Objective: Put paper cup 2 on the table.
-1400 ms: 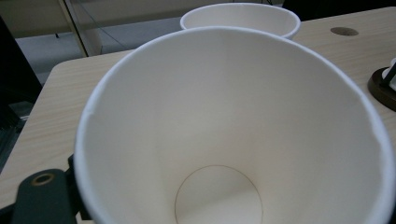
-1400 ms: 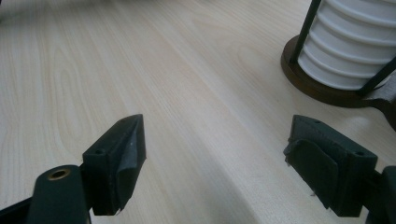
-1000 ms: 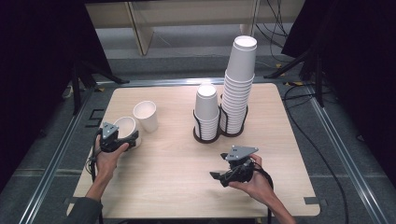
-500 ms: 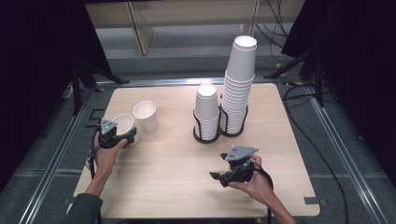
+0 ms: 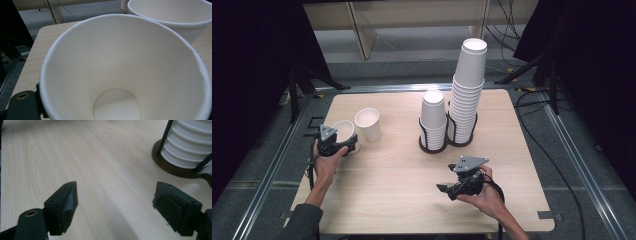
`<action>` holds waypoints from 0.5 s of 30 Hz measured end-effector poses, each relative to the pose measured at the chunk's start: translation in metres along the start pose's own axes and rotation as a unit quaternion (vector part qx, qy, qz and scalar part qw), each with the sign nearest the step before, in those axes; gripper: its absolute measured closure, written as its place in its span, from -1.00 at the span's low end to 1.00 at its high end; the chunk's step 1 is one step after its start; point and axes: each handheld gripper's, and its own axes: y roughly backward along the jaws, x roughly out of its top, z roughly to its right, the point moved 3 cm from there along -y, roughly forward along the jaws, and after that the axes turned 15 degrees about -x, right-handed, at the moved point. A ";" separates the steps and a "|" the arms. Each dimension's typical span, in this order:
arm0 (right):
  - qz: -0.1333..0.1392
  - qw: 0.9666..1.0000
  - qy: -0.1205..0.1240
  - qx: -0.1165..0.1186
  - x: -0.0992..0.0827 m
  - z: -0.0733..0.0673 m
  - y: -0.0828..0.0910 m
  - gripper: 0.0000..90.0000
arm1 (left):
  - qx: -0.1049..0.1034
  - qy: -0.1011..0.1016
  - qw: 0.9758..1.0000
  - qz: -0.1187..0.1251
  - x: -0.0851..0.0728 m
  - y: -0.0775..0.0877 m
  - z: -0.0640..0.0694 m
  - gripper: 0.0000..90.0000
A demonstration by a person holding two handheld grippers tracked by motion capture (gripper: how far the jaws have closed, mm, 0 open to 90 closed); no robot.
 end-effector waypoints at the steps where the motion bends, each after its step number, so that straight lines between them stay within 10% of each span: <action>1: 0.001 1.000 0.000 -0.001 0.000 0.000 0.000 -0.55 | 0.000 -0.001 1.000 0.000 0.000 0.000 0.000 -0.68; 15: 0.000 1.000 0.000 0.002 0.000 0.000 0.000 -0.55 | -0.001 -0.006 1.000 -0.008 0.001 -0.006 0.001 -0.71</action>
